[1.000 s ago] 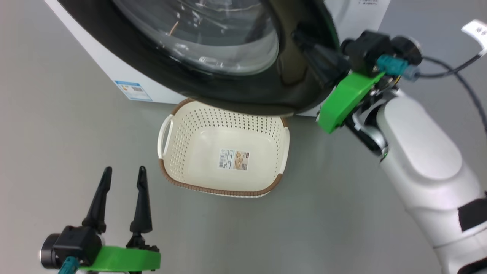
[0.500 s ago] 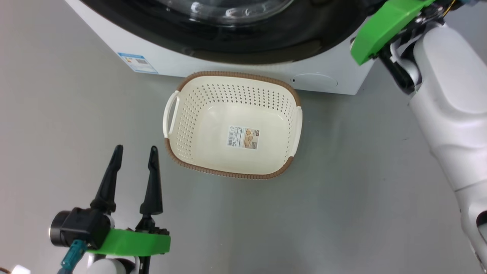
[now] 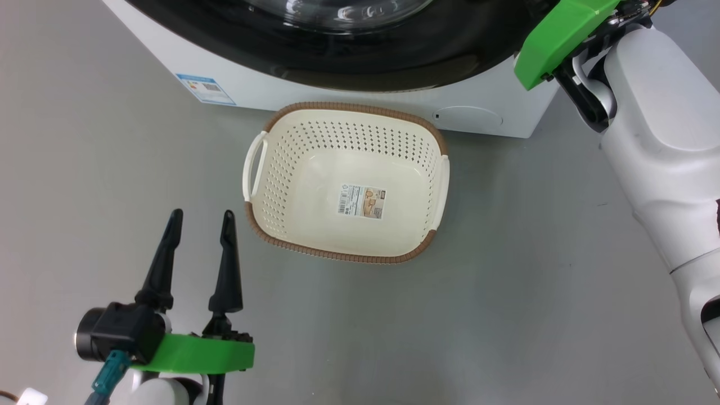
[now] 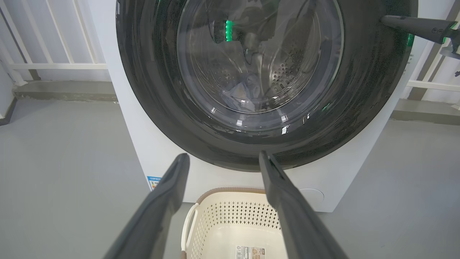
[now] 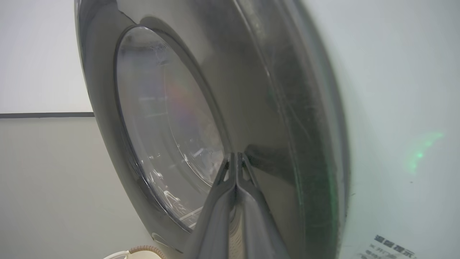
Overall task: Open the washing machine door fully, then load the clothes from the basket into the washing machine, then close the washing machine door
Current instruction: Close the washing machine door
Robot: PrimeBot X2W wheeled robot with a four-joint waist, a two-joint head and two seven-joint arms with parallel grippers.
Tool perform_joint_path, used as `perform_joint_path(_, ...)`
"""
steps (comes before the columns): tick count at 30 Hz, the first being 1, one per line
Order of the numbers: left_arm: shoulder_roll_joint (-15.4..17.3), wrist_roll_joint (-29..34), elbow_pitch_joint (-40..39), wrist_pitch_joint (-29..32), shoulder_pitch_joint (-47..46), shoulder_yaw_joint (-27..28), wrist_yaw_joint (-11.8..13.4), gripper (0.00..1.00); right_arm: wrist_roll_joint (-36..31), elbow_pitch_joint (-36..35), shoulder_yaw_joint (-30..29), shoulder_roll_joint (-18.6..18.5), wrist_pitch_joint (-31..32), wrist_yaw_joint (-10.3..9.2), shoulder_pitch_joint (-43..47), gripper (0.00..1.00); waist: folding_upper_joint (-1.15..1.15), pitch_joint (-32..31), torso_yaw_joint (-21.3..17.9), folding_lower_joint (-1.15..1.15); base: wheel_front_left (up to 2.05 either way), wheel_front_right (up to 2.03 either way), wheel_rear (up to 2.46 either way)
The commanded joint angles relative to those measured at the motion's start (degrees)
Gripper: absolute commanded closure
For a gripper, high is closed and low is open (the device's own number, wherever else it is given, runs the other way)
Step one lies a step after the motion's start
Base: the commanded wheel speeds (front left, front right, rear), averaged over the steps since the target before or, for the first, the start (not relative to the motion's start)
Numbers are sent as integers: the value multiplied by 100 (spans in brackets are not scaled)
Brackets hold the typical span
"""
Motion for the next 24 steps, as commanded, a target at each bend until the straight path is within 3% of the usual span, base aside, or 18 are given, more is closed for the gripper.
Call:
perform_joint_path(1,91,-34,-103,-46,-105,198,35,0,115,-86,42,66,-63,-41,-71,100,0,-38,-30,0,0,0,0)
perform_joint_path(12,91,220,43,-46,93,328,-114,0,363,-718,409,-58,-142,-41,985,100,0,-432,-287,0,0,0,0)
perform_joint_path(24,127,352,164,-46,300,433,-277,0,129,-2109,-461,-290,-146,-41,3019,100,0,-937,-614,0,0,0,0)
